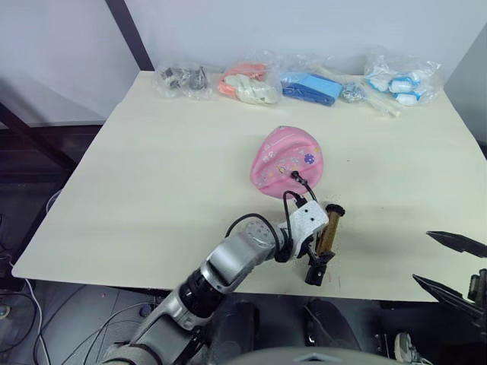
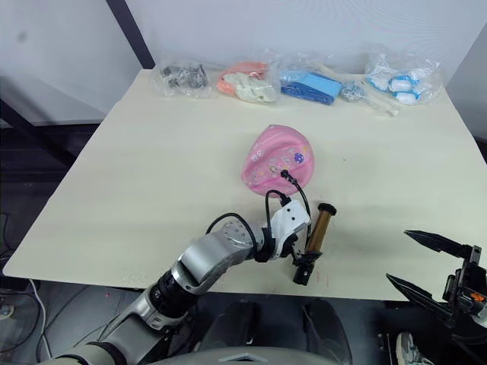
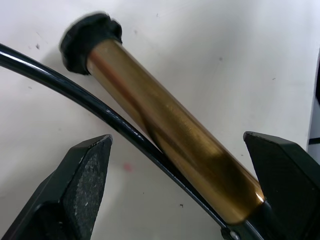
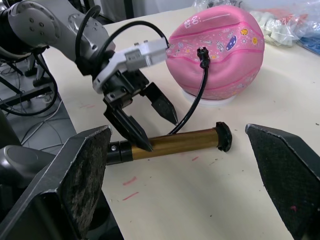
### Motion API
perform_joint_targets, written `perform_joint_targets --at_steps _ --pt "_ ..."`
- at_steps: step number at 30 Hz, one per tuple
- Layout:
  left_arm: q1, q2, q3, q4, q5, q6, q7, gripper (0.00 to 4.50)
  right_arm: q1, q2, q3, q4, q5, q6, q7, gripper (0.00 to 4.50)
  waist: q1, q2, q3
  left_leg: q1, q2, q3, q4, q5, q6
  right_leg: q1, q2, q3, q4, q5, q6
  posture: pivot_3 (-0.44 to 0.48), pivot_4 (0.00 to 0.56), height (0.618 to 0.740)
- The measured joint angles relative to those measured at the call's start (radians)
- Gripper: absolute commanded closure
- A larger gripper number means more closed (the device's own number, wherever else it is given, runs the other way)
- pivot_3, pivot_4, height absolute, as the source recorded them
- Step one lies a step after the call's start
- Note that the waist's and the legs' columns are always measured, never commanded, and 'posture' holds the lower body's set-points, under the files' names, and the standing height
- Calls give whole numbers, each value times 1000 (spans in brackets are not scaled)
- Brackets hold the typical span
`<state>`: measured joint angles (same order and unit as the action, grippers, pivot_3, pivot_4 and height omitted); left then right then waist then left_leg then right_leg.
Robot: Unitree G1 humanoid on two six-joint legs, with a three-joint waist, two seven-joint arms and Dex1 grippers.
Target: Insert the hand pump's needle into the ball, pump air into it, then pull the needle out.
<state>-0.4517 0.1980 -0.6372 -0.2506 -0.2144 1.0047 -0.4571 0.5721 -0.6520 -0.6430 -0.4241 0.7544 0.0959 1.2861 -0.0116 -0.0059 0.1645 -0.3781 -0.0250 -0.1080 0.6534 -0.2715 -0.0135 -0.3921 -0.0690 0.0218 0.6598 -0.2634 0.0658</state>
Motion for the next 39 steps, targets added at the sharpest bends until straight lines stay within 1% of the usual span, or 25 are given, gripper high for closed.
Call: perform_joint_targets --at_steps 6,13,16,19,20,21,22,26,28,32,36,39 --pt "1 -48 -9 24 18 48 29 18 9 3 0 0 -1 -13 0 0 0 0 0 0 0 0 0 0 0 0 0 0 0 0 0 0 150 740" --pt "-8 -46 -36 26 38 77 28 18 8 3 0 0 -4 -23 -1 0 0 0 0 0 0 0 0 0 0 0 0 0 0 0 0 0 150 740" --pt "-20 -30 -42 26 46 81 25 751 8 6 0 0 -5 -32 -1 0 -1 0 0 0 0 0 0 0 0 0 0 0 0 0 0 0 150 740" --pt "-24 -6 -41 26 56 81 20 2109 8 11 2 0 -9 -36 -3 0 -1 0 0 0 0 1 0 0 0 0 0 0 0 0 0 0 150 740" --pt "-25 -3 -41 26 57 80 18 2684 8 12 2 0 -9 -36 -3 0 0 0 0 0 0 1 0 0 0 0 0 0 0 0 0 0 150 740" --pt "-28 0 -41 26 58 77 15 3089 8 13 3 0 -9 -37 -5 0 1 0 0 0 0 0 0 0 0 0 0 0 0 0 0 0 150 740" --pt "-32 4 -41 26 59 76 13 3398 8 13 3 0 -9 -37 -6 0 1 0 0 0 0 0 0 0 0 0 0 0 0 0 0 0 150 740" --pt "-37 59 -35 21 53 39 -38 3422 11 33 11 0 -18 -43 -11 0 -1 1 -1 0 0 1 0 0 0 0 0 1 0 0 0 0 150 740" --pt "-36 70 -28 19 51 27 -57 3422 11 37 20 -2 -22 -43 -14 0 -1 1 -1 0 0 1 0 0 0 0 0 1 0 0 0 0 150 740" --pt "-19 104 15 -8 26 -24 -108 3422 10 56 46 -33 -22 -41 -44 0 -1 1 -1 0 0 1 0 0 0 0 0 1 1 0 0 0 150 740" --pt "16 165 53 -14 15 -157 -182 3422 -14 93 94 -79 -19 0 -148 0 -2 1 -1 0 0 1 0 0 0 -1 0 1 1 0 0 0 150 740" --pt "47 191 91 -14 6 -226 -227 3422 -24 110 131 -116 -6 54 -239 0 1 2 -1 0 0 1 0 0 0 -1 -1 1 1 0 0 0 150 740"
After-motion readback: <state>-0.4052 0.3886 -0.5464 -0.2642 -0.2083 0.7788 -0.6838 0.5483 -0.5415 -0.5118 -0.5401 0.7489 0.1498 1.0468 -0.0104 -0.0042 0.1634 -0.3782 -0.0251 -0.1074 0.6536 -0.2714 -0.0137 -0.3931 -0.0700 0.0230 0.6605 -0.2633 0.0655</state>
